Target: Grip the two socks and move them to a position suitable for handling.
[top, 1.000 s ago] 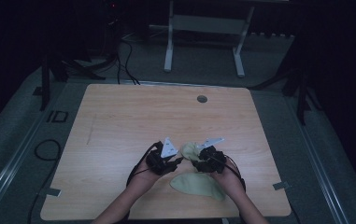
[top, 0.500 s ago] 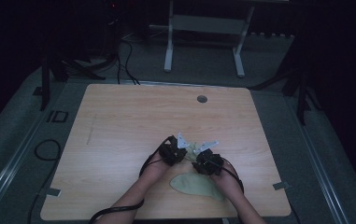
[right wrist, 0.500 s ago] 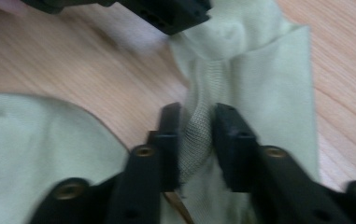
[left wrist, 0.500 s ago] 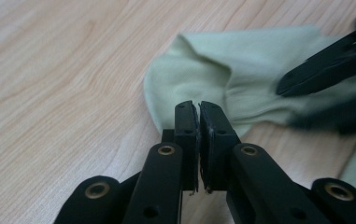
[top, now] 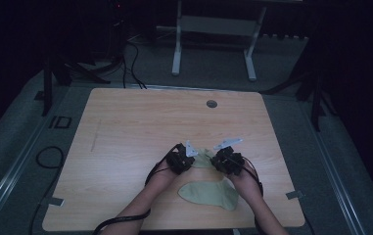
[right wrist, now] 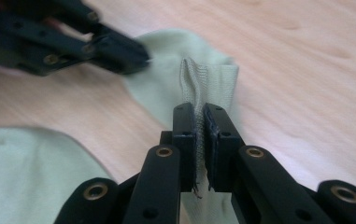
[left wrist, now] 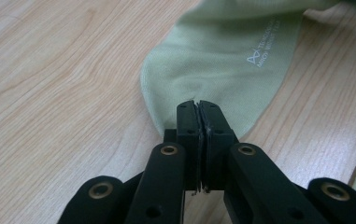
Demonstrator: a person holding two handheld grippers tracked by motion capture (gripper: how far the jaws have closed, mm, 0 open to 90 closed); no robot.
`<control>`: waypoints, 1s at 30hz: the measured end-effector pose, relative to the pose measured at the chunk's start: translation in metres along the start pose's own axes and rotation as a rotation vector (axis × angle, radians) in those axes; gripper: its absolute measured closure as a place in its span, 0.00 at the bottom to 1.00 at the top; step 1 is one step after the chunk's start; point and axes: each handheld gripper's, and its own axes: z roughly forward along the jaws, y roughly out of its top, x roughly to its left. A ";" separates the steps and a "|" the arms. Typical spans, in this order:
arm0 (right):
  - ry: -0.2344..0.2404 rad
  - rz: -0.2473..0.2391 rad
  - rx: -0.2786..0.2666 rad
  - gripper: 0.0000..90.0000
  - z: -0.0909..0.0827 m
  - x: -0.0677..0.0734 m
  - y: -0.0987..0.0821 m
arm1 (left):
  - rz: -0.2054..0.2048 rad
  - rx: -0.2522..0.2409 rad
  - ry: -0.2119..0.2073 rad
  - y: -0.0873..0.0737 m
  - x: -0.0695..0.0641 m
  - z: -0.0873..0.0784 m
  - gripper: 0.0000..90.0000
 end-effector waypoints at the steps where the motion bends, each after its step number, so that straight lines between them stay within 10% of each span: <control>1: -0.007 0.008 -0.006 0.93 -0.003 -0.004 0.001 | 0.003 0.000 0.002 0.000 0.000 0.000 0.97; 18: -0.057 0.160 0.018 0.91 -0.004 -0.067 -0.023 | 0.003 0.008 0.001 -0.003 0.004 -0.002 0.97; 25: -0.073 0.191 0.068 0.75 0.004 -0.079 -0.035 | 0.007 0.012 0.006 -0.002 0.006 -0.003 0.96; 30: -0.081 0.207 0.058 0.71 -0.001 -0.085 -0.039 | -0.054 -0.037 -0.045 -0.001 0.009 -0.011 0.83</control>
